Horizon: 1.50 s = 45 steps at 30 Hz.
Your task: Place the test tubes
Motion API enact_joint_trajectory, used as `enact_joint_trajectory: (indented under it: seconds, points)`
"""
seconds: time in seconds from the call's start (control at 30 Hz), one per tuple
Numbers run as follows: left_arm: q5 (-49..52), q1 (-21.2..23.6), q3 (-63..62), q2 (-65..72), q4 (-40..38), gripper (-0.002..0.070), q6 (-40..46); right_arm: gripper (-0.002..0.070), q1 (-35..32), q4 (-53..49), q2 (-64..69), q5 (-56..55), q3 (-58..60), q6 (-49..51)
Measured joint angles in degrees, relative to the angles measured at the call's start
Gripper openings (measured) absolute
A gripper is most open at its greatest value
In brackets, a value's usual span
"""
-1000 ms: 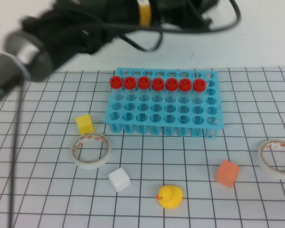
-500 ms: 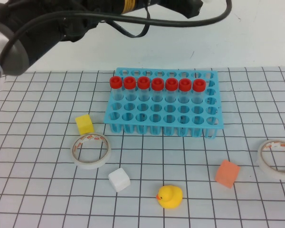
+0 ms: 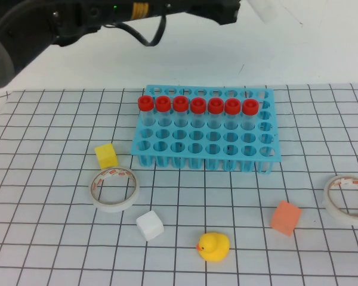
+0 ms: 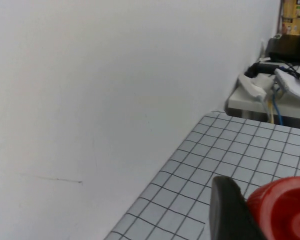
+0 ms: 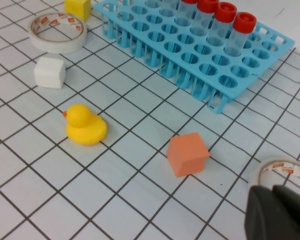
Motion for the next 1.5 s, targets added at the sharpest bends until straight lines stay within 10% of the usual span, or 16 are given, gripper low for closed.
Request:
enact_joint_trajectory:
  seconds: [0.3, 0.47, 0.7, 0.83, 1.17, 1.5]
  points:
    - [-0.12, 4.10, 0.00, -0.48, -11.45, 0.0246, 6.10, -0.0001, 0.00, 0.00, 0.00, 0.00, 0.00, 0.00]
    - [18.88, 2.81, 0.11, -2.72, -35.67, 0.0246, 31.29, -0.0001, 0.00, 0.00, 0.00, 0.00, 0.00, 0.00]
    - [65.68, -2.58, -3.96, -5.10, -86.44, 0.0246, 93.94, -0.0001, 0.00, 0.00, 0.00, 0.21, 0.00, 0.00]
    - [82.15, -3.65, -4.84, -5.10, -106.06, 0.0246, 110.24, -0.0001, 0.00, 0.00, 0.00, 0.56, 0.00, 0.00]
    - [90.91, -3.75, -5.01, -1.89, -139.73, 0.0246, 127.97, -0.0001, 0.00, -0.02, 0.00, 0.90, 0.00, 0.00]
    - [86.25, -3.75, -5.01, 6.53, -146.16, 0.0246, 132.54, -0.0001, 0.00, -0.02, 0.00, 0.90, 0.00, 0.00]
